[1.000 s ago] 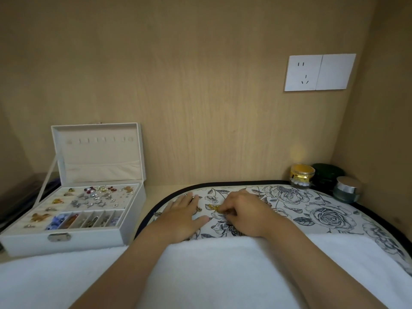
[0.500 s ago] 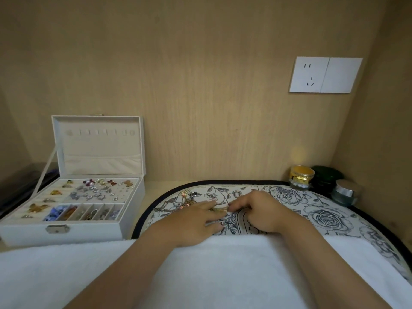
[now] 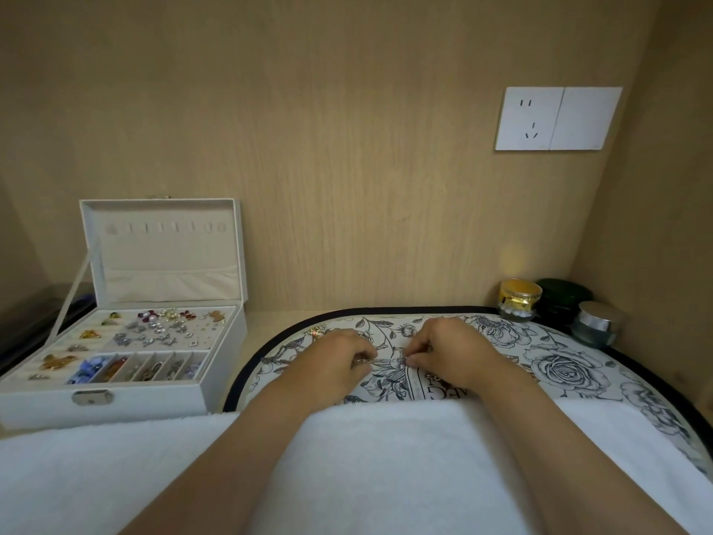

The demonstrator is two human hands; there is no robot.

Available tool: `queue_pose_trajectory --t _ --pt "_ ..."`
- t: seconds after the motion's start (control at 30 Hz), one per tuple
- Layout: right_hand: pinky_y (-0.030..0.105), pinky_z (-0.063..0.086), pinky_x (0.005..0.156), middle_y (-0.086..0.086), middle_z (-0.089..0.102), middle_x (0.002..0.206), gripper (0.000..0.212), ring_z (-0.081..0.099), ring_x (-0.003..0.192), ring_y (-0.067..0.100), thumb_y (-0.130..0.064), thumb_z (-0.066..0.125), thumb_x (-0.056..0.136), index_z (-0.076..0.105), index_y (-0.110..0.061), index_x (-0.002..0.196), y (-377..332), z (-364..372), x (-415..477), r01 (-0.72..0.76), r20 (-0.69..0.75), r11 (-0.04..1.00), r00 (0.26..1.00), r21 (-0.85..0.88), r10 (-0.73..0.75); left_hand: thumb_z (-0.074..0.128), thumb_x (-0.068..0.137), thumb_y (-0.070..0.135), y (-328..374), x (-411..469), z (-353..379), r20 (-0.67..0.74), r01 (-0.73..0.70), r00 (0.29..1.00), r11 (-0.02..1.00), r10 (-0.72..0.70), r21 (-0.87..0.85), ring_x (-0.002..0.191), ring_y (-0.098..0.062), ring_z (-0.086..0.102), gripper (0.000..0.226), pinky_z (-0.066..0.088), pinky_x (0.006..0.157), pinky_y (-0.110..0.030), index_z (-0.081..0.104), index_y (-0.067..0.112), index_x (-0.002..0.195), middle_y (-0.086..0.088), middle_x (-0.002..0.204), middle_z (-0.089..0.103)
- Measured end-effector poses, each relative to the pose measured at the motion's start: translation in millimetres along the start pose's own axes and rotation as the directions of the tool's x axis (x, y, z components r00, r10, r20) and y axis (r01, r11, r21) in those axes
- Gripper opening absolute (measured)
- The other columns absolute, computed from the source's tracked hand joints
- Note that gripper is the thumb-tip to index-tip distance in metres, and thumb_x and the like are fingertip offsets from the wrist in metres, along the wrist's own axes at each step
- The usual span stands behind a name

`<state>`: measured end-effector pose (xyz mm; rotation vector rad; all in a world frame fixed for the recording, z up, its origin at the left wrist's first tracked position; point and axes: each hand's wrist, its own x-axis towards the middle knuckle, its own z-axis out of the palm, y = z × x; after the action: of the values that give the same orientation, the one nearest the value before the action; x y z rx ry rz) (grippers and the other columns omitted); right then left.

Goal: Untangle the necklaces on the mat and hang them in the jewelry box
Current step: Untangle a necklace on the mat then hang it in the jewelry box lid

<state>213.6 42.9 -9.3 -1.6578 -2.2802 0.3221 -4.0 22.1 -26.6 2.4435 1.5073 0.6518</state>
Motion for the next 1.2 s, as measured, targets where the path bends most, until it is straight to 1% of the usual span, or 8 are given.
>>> queue_pose_trajectory --t 0.1,0.23,0.43,0.6,0.77,0.9,1.0,1.2 --pt "0.032 0.054 0.084 -0.017 0.071 0.089 0.005 0.064 0.086 0.003 -0.032 0.074 0.086 0.077 -0.029 0.088 0.7 -0.6 0.4 -0.007 -0.051 0.999 0.999 0.041 0.009 0.066 0.090 0.026 -4.4 6.1 9.0 -0.068 0.004 0.998 1.000 -0.003 0.018 0.099 -0.009 0.054 0.013 0.049 0.091 -0.033 0.073 0.024 0.101 0.007 0.101 0.063" --pt "0.023 0.053 0.073 -0.010 0.070 0.080 0.005 0.062 0.073 0.002 -0.020 0.073 0.088 0.070 -0.023 0.086 -4.2 0.5 0.4 0.043 -0.161 0.946 0.987 0.323 0.010 0.067 0.091 0.031 -11.2 7.1 13.1 -0.097 -0.007 0.995 1.000 0.007 -0.005 0.101 -0.007 0.052 0.020 0.045 0.092 -0.026 0.070 0.025 0.110 0.010 0.102 0.061" --pt "0.021 0.054 0.067 0.005 0.075 0.080 0.006 0.067 0.067 0.008 -0.011 0.077 0.086 0.071 -0.014 0.086 -25.1 -2.3 4.3 0.131 -0.262 0.676 0.960 0.726 0.095 0.070 0.089 0.026 -16.9 6.1 15.9 -0.107 0.004 0.994 0.995 -0.015 -0.101 0.098 -0.005 0.054 0.021 0.044 0.088 -0.023 0.071 0.027 0.110 0.017 0.095 0.059" --pt "0.034 0.058 0.075 0.014 0.076 0.088 0.008 0.073 0.078 0.020 -0.004 0.068 0.091 0.066 -0.004 0.099 -30.7 -4.1 6.0 0.151 -0.255 0.438 0.948 0.886 0.189 0.065 0.093 0.025 -8.3 6.4 11.0 -0.132 0.089 0.982 0.944 -0.137 -0.317 0.077 0.006 0.060 0.012 0.041 0.067 -0.008 0.072 0.029 0.083 0.014 0.085 0.068" --pt "0.035 0.060 0.079 0.009 0.071 0.081 0.009 0.072 0.077 0.022 -0.003 0.060 0.096 0.058 -0.008 0.103 -28.8 -5.9 7.6 0.164 -0.194 0.151 0.959 0.975 0.207 0.061 0.094 0.026 -1.4 4.6 -1.0 -0.104 0.185 0.953 0.816 -0.286 -0.547 0.083 -0.009 0.066 0.018 0.051 0.079 -0.028 0.069 0.027 0.078 0.009 0.082 0.072" --pt "0.038 0.058 0.075 0.004 0.060 0.073 0.009 0.060 0.059 0.017 -0.003 0.053 0.099 0.056 -0.009 0.105 -28.1 -8.1 7.8 0.148 -0.156 0.054 0.963 0.988 0.220 0.057 0.095 0.020 2.1 2.5 -12.2 -0.094 0.169 0.943 0.703 -0.318 -0.691 0.075 -0.021 0.061 0.019 0.048 0.077 -0.034 0.068 0.018 0.081 0.007 0.069 0.069" --pt "0.033 0.050 0.056 0.003 0.053 0.069 0.012 0.044 0.047 0.014 0.000 0.052 0.099 0.057 -0.009 0.104 -28.3 -11.3 6.1 0.126 -0.144 0.089 0.959 0.988 0.244 0.058 0.095 0.019 2.0 0.0 -18.0 -0.099 0.158 0.937 0.660 -0.335 -0.734 0.070 -0.020 0.054 0.019 0.045 0.075 -0.032 0.069 0.017 0.080 0.004 0.063 0.062" --pt "0.023 0.028 0.043 -0.002 0.044 0.059 0.033 0.030 0.043 0.009 0.000 0.046 0.093 0.073 -0.017 0.100 -25.7 -11.6 3.3 0.039 -0.208 0.464 0.924 0.885 0.321 0.057 0.096 0.012 6.6 -3.7 -29.2 -0.047 0.131 0.954 0.551 -0.297 -0.824 0.060 -0.023 0.050 0.021 0.059 0.081 -0.039 0.069 0.015 0.080 -0.002 0.054 0.047"
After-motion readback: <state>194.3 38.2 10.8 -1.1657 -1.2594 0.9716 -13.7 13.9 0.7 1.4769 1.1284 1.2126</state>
